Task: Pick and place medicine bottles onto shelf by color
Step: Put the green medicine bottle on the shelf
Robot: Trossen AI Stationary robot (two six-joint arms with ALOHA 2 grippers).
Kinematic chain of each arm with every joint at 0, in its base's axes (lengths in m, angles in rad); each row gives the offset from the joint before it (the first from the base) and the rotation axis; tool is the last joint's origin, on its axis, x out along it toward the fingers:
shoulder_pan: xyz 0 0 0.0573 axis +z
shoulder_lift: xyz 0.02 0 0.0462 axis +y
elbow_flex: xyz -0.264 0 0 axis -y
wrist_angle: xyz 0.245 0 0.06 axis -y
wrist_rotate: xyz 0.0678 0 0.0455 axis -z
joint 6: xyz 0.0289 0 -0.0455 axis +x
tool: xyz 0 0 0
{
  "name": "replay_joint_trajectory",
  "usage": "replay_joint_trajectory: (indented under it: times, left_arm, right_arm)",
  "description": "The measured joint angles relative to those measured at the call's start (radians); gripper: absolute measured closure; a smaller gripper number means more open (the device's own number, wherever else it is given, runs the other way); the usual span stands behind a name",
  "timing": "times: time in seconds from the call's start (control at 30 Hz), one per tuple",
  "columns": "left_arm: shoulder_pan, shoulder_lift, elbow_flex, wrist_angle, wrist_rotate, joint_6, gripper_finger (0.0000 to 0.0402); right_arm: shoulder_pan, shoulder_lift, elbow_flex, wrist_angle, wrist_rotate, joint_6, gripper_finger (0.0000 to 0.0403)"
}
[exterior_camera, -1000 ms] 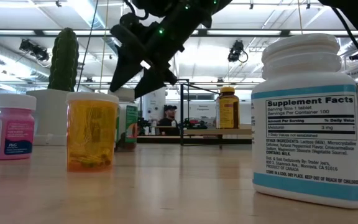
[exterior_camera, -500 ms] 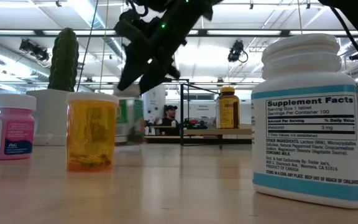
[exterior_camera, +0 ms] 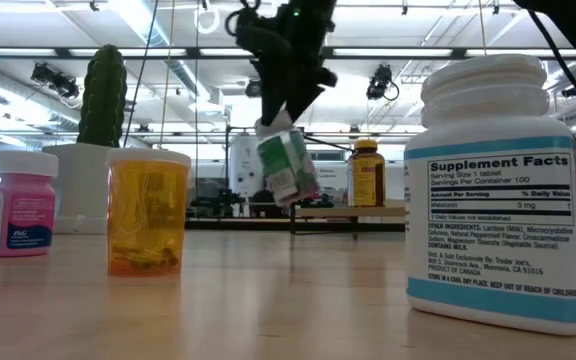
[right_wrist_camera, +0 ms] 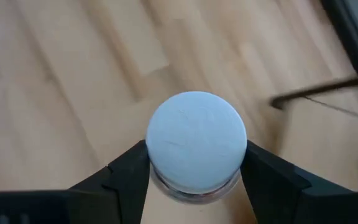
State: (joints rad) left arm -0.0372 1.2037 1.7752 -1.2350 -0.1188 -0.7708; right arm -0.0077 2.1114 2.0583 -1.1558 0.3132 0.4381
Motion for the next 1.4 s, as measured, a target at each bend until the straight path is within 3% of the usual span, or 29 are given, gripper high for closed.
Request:
replay_joint_trajectory:
  times: [0.17, 0.3, 0.53, 0.67, 0.77, 1.07, 1.4]
  left_arm:
    - [-0.024, 0.0, 0.0, -0.014, 0.0, 0.0, 0.0056]
    - [-0.044, 0.0, 0.0, -0.013, 0.0, 0.0, 0.0056]
    - [-0.048, 0.0, 0.0, -0.013, 0.0, -0.003, 0.0056]
    - [-0.052, 0.0, 0.0, -0.012, 0.0, -0.003, 0.0056]
    - [-0.052, 0.0, 0.0, -0.012, 0.0, -0.003, 0.0056]
    - [-0.052, 0.0, 0.0, -0.011, 0.0, -0.009, 0.0056]
    - [-0.052, 0.0, 0.0, -0.004, 0.0, -0.031, 0.0056]
  right_arm:
    - [-0.048, -0.109, -0.063, -0.02, 0.042, 0.056, 0.0176]
    - [-0.098, -0.26, -0.216, 0.024, 0.077, 0.1, 0.0176]
    - [-0.15, -0.506, -0.629, 0.374, 0.077, 0.243, 0.0176]
    - [-0.149, -0.571, -0.767, 0.496, 0.115, 0.265, 0.0173]
    - [-0.151, -0.582, -0.812, 0.508, 0.17, 0.268, 0.0173]
    - [-0.202, -0.564, -0.855, 0.606, 0.183, 0.239, 0.0171]
    - [-0.261, -0.497, -0.855, 0.679, 0.13, 0.205, 0.017]
